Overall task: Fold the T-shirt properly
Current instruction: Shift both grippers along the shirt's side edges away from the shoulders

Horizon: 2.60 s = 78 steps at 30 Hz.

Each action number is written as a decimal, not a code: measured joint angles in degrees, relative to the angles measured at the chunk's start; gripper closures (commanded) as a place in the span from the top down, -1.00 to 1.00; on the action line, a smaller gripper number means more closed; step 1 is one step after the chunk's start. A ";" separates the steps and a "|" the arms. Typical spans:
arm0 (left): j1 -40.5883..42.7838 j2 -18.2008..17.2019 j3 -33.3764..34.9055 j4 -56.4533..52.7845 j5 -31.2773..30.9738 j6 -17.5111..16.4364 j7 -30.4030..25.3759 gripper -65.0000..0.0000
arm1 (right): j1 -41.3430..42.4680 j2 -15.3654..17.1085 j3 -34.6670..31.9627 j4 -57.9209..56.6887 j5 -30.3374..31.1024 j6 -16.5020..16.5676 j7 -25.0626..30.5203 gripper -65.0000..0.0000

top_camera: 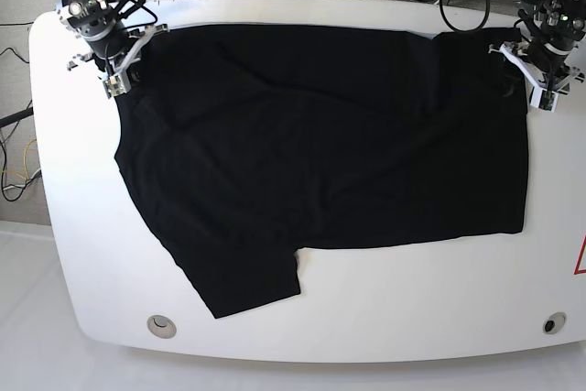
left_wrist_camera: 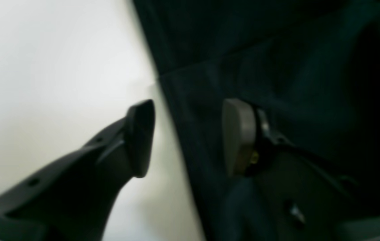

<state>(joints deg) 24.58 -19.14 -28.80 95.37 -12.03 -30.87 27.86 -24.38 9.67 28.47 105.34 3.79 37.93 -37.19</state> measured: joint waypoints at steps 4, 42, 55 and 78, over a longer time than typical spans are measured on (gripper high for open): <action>-1.20 0.68 1.46 -0.46 -0.04 -0.04 -0.09 -0.04 | 1.11 0.07 -1.60 -0.02 0.63 0.02 0.85 -0.92; -1.70 0.02 0.57 -2.21 0.68 -0.02 -1.88 -0.10 | -2.60 0.63 1.55 2.27 -0.52 1.27 -4.02 -0.21; -1.68 0.07 2.19 0.66 0.63 -0.74 -2.16 -1.00 | 1.03 1.31 1.42 0.66 0.50 1.07 -3.34 -0.18; -0.76 0.35 3.26 5.55 0.52 2.86 -0.85 -0.33 | 2.95 2.08 1.40 1.66 1.97 1.68 -1.64 -0.17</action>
<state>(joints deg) 23.81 -18.79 -25.54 100.92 -11.51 -28.01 27.00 -21.43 11.75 29.87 107.00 5.76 39.62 -38.83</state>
